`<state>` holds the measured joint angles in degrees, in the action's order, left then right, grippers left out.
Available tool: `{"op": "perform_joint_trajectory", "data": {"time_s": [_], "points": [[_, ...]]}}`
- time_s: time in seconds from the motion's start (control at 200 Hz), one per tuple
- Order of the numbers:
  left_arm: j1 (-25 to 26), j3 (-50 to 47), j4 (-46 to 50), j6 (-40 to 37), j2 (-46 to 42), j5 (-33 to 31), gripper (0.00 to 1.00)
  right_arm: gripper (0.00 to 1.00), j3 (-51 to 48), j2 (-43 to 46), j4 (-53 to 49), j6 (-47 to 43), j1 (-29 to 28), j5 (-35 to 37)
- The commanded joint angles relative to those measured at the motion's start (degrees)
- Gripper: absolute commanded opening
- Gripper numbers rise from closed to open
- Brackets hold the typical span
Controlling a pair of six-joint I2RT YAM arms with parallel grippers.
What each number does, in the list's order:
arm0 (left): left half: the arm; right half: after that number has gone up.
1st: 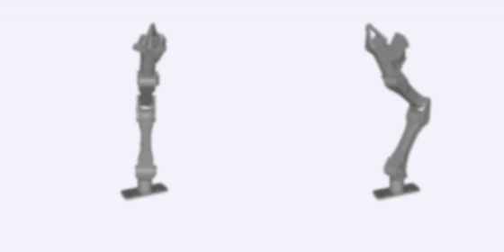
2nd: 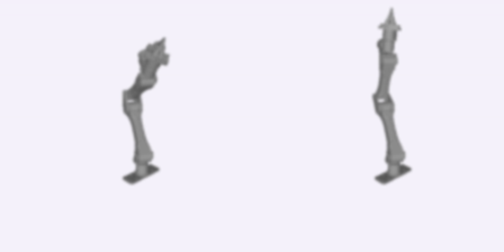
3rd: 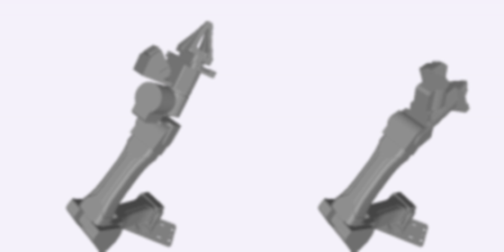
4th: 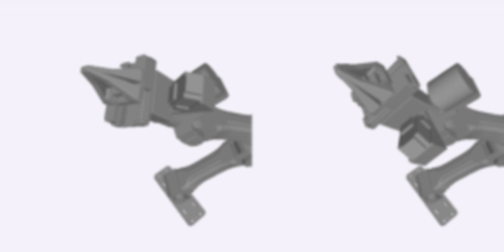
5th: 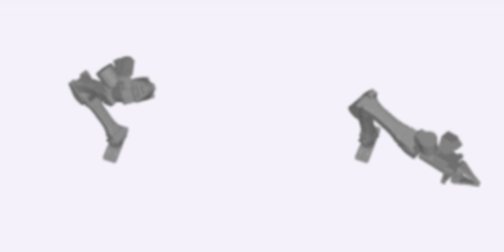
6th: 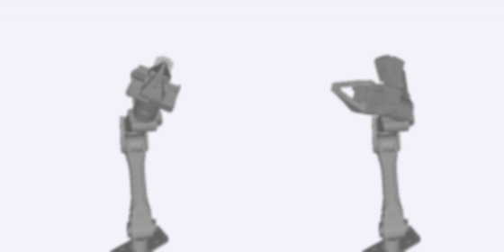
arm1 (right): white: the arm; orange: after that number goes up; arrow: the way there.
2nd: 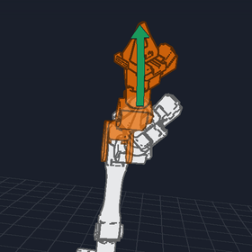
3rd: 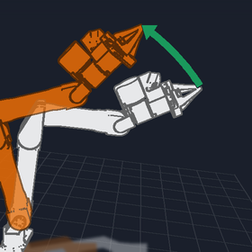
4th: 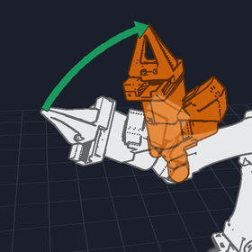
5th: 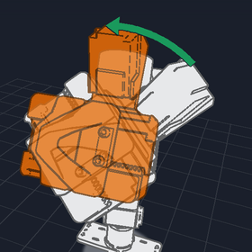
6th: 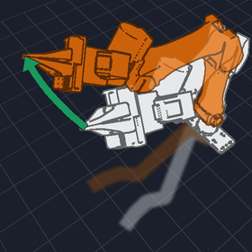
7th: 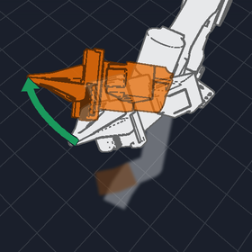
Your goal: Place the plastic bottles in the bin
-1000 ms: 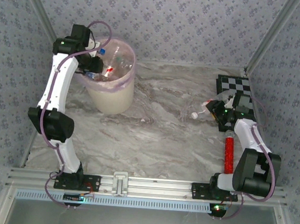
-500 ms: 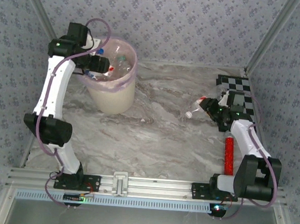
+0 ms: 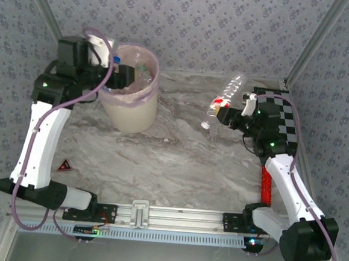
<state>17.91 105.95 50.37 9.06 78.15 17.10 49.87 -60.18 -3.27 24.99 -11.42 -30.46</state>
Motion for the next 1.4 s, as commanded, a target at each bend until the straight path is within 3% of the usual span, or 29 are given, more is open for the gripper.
{"op": "perform_joint_trajectory", "data": {"time_s": [0.0,0.205,0.28,0.42,0.62,0.765,1.074,1.149,1.394], "points": [[5.4,-3.4,-12.9,6.3,0.9,9.0,0.81,0.49,1.7,-0.3,2.4,-7.9,-3.5,-3.2],[11.7,-3.5,-24.0,11.5,6.3,13.0,0.99,0.48,5.8,-2.0,-6.3,-19.9,-14.1,0.0],[13.7,-0.9,-24.2,10.9,9.6,14.7,0.99,0.48,6.3,-2.1,-6.6,-21.4,-16.5,1.6],[17.8,7.6,-15.7,5.4,16.9,13.5,0.99,0.48,7.1,-2.7,-7.2,-22.4,-18.4,2.3],[19.8,7.2,-16.0,5.3,19.3,12.3,0.99,0.47,7.2,-2.5,-7.2,-21.8,-19.1,3.6],[20.1,6.2,-17.9,5.4,19.5,12.2,0.82,0.47,6.6,-1.9,-5.9,-21.0,-18.9,4.6],[20.1,8.0,-17.0,6.1,22.1,11.6,0.33,0.48,4.9,-2.0,-4.1,-18.6,-18.6,4.8],[20.1,7.8,-17.3,6.2,22.1,11.1,0.30,0.51,4.6,-2.0,-3.9,-18.1,-18.5,4.7],[20.1,11.7,-15.4,6.5,24.6,9.4,0.19,0.97,2.9,0.5,-4.3,-18.0,-17.7,6.8]]}}
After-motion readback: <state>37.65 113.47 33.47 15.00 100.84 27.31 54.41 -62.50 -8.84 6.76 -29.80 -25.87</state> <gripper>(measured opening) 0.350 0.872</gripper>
